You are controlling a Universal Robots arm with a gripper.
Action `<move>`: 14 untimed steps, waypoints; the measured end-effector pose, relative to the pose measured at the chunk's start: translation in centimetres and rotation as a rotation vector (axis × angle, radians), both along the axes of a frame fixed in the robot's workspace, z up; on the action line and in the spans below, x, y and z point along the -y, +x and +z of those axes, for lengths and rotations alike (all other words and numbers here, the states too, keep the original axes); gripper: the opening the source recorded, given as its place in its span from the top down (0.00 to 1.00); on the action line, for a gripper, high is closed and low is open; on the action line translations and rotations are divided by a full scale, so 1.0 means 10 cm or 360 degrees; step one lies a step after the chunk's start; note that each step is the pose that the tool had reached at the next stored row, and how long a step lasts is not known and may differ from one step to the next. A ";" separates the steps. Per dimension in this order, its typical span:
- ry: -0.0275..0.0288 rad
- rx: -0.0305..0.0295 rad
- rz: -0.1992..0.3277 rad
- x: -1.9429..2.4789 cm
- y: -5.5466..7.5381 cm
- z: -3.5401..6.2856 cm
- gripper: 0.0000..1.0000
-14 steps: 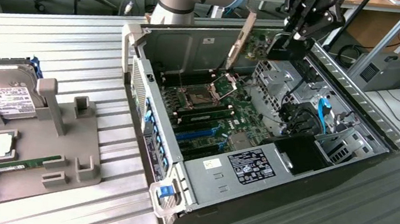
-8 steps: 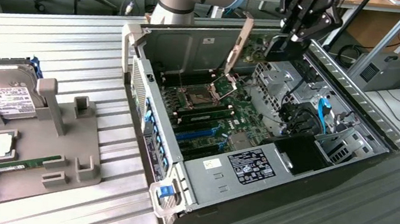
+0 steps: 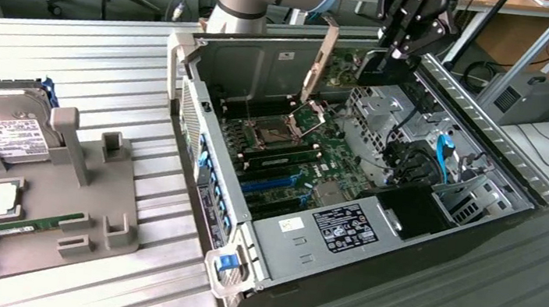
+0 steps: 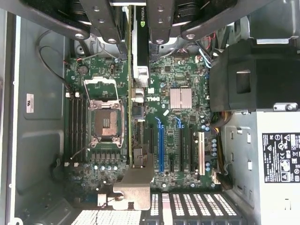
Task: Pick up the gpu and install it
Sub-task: 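Insert the gpu into the slot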
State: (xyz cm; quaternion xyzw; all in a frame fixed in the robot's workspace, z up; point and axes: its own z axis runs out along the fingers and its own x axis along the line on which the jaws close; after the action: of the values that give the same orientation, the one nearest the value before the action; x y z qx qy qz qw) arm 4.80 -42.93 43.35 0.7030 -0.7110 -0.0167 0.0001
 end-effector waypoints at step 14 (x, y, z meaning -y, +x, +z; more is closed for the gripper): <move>0.00000 0.00012 -0.0021 0.000 -0.07 -0.051 0.73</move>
State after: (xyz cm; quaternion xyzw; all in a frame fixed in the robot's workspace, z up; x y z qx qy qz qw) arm 4.07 -42.93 42.84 0.6983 -0.7157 -0.0164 -0.0003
